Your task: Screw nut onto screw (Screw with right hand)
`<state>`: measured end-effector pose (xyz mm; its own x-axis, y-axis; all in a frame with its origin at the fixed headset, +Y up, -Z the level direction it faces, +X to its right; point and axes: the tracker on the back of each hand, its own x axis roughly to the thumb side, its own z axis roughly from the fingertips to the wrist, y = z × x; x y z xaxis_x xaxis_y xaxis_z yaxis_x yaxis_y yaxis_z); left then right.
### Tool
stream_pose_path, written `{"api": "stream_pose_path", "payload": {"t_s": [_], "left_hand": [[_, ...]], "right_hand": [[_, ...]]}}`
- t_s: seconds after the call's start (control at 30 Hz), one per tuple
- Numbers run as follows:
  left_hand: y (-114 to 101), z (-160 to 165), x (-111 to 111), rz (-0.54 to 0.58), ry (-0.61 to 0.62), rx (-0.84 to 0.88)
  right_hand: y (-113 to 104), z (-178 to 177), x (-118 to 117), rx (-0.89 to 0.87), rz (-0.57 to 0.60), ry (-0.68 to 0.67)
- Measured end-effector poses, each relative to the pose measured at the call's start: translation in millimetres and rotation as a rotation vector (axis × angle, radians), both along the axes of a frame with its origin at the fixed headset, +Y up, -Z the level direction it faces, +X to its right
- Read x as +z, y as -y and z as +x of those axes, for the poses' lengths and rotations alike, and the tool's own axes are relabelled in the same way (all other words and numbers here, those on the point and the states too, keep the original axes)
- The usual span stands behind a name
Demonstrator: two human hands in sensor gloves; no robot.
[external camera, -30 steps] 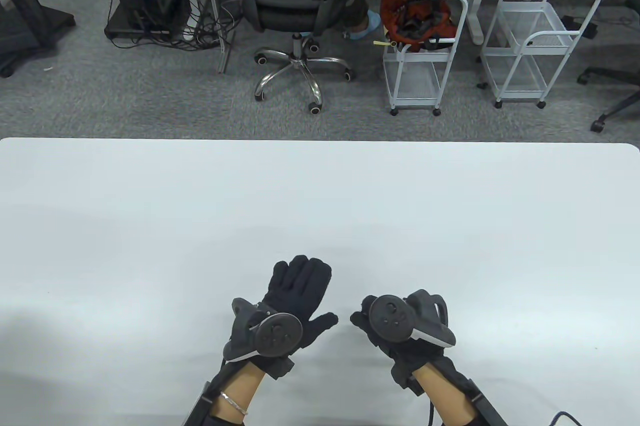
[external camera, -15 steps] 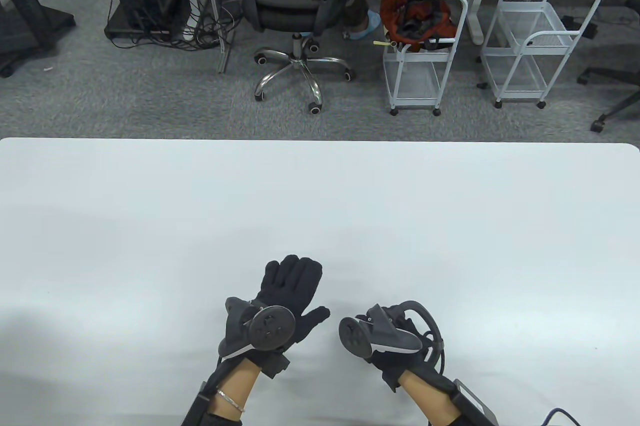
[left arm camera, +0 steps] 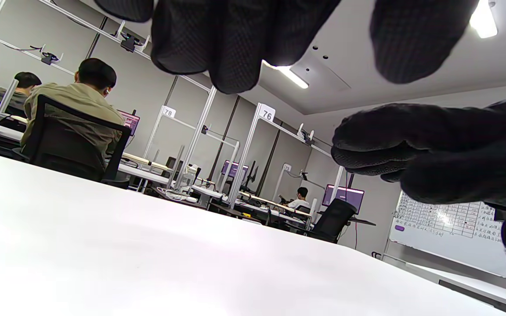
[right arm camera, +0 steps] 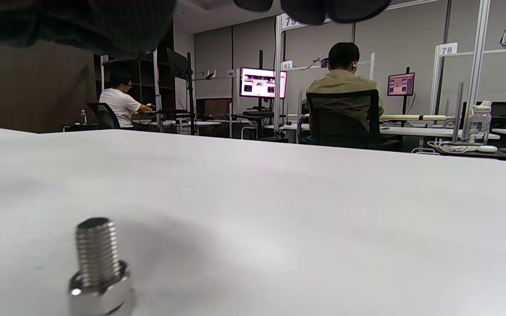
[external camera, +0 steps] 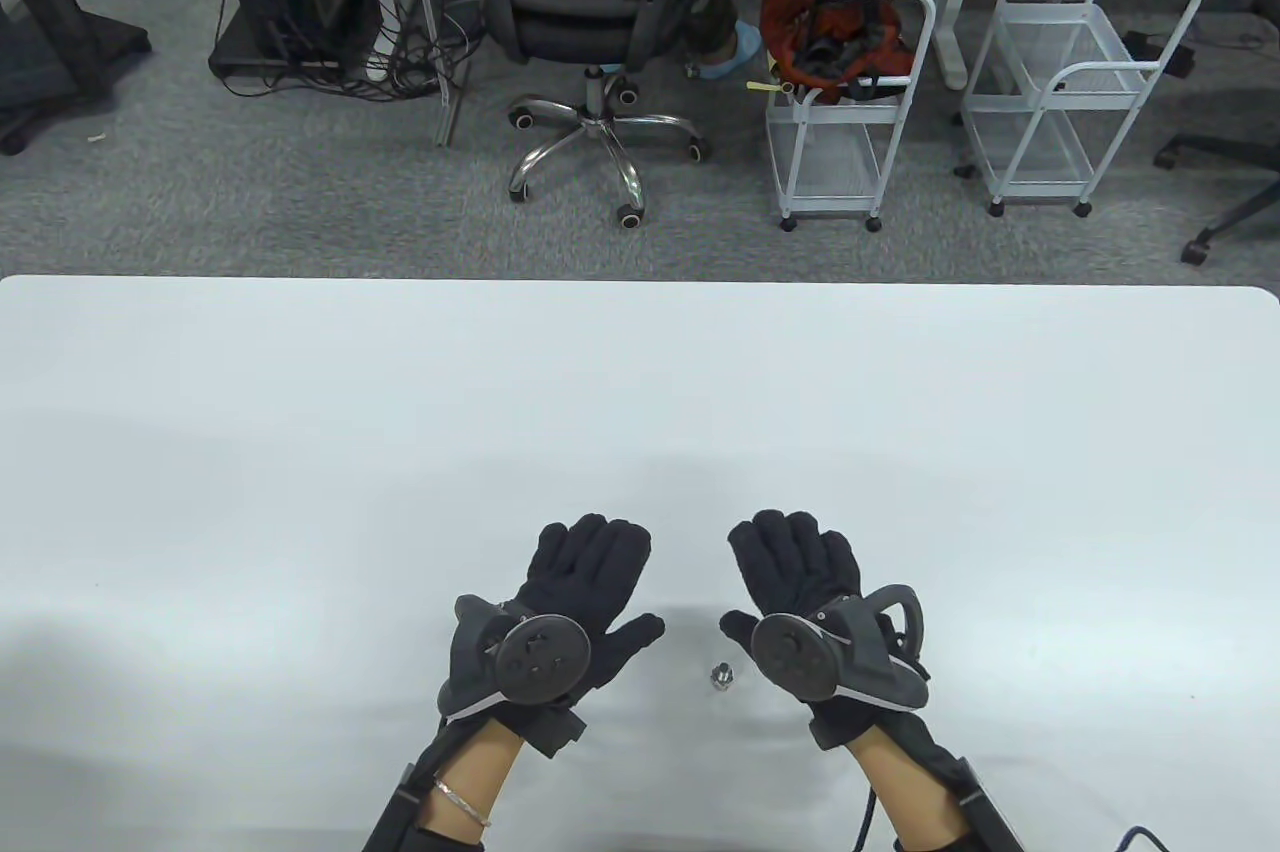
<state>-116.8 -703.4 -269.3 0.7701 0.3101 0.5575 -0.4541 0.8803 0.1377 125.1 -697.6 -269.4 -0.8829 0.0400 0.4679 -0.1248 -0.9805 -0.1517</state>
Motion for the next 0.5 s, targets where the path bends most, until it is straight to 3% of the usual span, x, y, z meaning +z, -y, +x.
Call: {"api": "stream_pose_path", "payload": {"t_s": [0.5], "left_hand": [[-1.7,-1.7,1.3,0.013,-0.010,0.012]], "right_hand": [[3.0,1.3,-4.0,0.000,-0.057,0.001]]}}
